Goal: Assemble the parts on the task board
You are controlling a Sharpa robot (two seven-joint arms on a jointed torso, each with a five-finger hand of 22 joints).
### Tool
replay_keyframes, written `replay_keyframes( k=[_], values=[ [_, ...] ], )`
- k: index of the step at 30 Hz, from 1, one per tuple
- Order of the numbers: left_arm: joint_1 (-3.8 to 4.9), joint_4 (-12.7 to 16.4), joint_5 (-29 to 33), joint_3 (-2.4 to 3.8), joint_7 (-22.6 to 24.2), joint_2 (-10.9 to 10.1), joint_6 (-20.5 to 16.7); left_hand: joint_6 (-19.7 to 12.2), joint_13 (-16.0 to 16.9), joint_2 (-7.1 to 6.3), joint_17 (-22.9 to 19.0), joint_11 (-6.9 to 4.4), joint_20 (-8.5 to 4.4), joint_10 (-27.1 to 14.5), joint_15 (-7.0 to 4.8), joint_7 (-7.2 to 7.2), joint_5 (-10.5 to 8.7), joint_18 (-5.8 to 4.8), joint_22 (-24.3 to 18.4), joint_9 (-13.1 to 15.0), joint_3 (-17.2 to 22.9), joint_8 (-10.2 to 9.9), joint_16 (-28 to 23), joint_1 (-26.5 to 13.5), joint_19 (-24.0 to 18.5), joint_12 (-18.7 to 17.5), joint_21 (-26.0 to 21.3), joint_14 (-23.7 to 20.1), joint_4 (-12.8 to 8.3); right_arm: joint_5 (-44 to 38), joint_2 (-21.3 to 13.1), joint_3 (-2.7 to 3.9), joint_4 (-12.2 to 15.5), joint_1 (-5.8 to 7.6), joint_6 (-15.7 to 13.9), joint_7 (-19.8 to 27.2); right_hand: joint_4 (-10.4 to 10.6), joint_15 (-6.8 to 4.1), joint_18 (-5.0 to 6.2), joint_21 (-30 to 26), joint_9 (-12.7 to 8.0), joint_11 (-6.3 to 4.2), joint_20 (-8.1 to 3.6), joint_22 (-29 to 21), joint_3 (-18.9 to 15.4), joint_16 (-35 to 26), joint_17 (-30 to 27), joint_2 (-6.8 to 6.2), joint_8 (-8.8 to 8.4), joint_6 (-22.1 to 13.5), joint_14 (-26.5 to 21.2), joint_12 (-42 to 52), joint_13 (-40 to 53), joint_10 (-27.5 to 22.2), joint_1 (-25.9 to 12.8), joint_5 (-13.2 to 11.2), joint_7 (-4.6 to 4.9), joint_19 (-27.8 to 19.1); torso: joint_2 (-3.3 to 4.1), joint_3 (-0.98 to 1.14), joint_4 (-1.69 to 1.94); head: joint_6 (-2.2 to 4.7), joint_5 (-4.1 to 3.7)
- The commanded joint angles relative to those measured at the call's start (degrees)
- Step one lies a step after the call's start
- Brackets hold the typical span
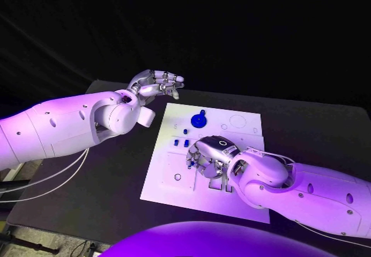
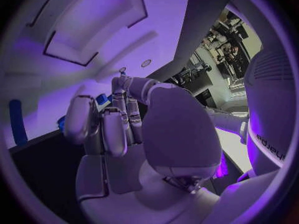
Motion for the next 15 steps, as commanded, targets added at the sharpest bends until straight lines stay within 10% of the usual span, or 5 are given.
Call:
replay_keyframes(
  k=[1, 15],
  values=[
    [0.04, 0.04, -0.3, 0.03, 0.15, 0.16, 1.04, -0.42, 0.04, -0.04, -0.05, 0.01, 0.35, -0.54, 0.18, 0.61, 0.14, 0.6, -0.05, -0.09, -0.43, -0.25, -0.23, -0.4, 0.01, -0.23, -0.17, -0.03, 0.01, 0.22, 0.18, -0.03, -0.11, -0.05, 1.42, 0.43, 0.0, 0.13, -0.44, -0.15, 0.12, -2.95, 0.08, 6.05, -0.32, -0.08, -0.07, 0.02, 0.19, 0.04, 2.11, 0.34, 0.06, 3.2, -0.58, -0.3, 0.47, -0.28, 0.01, 0.02, 0.04, -0.07, 0.03],
    [0.04, 0.03, -0.51, 0.02, 0.09, 0.14, 1.03, -0.42, 0.04, -0.04, -0.05, 0.01, 0.35, -0.54, 0.18, 0.61, 0.14, 0.6, -0.05, -0.09, -0.43, -0.25, -0.23, -0.4, 0.01, -0.23, -0.17, -0.03, 0.01, 0.1, 0.57, -0.12, -0.72, -0.07, 2.12, 0.07, -0.03, 0.14, -0.41, -0.26, 0.14, -2.94, 0.09, 6.01, -0.34, -0.11, -0.14, 0.05, 0.17, 0.01, 2.09, 0.3, 0.08, 3.19, -0.63, -0.29, 0.48, -0.33, -0.01, -0.04, 0.03, -0.18, 0.02]
  ],
)
